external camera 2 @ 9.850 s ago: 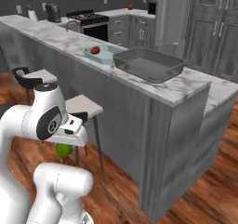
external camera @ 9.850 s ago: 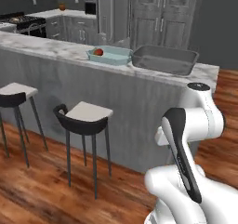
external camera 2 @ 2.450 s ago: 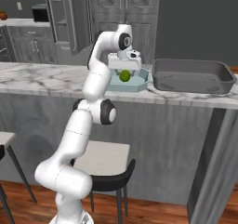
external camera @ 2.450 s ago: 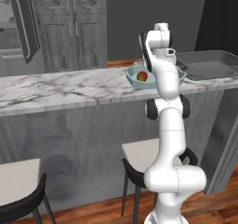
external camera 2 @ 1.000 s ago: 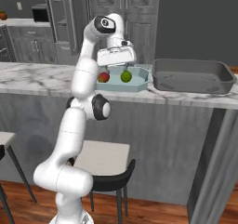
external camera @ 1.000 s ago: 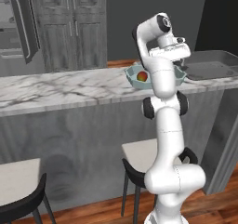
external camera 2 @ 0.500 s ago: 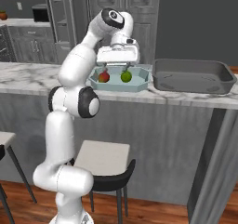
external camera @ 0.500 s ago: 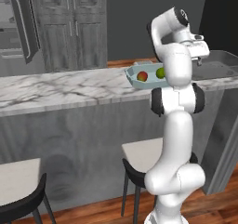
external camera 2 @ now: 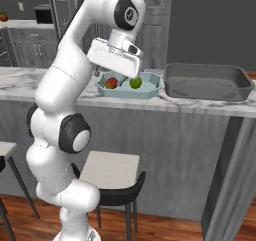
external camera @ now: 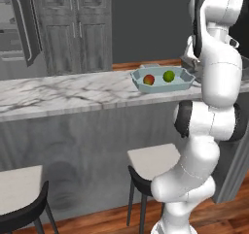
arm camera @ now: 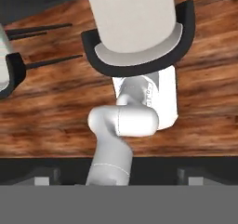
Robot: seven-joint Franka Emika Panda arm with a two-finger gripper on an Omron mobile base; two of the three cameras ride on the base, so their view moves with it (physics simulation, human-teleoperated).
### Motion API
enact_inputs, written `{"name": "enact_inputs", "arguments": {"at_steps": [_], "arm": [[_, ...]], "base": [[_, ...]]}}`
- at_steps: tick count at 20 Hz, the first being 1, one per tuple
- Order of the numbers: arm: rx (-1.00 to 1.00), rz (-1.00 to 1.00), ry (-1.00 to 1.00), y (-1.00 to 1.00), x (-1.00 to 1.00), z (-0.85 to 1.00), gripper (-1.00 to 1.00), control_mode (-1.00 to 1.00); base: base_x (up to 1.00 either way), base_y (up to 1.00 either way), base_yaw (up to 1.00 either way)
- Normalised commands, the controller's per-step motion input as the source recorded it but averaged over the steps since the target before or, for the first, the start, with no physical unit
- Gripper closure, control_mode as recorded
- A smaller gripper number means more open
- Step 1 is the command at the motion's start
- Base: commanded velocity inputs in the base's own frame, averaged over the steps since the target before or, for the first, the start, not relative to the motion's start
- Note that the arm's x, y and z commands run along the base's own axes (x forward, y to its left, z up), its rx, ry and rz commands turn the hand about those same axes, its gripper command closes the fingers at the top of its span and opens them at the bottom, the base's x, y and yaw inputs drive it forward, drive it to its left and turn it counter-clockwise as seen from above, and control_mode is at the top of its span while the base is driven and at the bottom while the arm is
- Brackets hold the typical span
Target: Place the cold items (mango and lime) from the fridge in one tupperware on the dining counter. Place the warm items (hot dog and kebab skewer) in the stove area in another tupperware.
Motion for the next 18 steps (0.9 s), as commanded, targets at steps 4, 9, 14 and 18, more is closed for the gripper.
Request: {"name": "enact_inputs", "arguments": {"at_steps": [4, 9, 14, 18], "arm": [[-0.07, 0.06, -0.51, 0.51, -0.51, -0.08, -1.00, -1.00], [-0.17, 0.17, -0.46, 0.39, -0.15, -0.29, -1.00, -1.00], [-0.22, 0.22, -0.36, 0.05, 0.00, -0.36, -1.00, -1.00], [-0.24, 0.16, -0.24, 0.00, 0.00, -0.17, -1.00, -1.00]], "base": [[0.00, 0.00, 0.00], [0.00, 0.00, 0.00], [0.00, 0.00, 0.00], [0.00, 0.00, 0.00]]}}
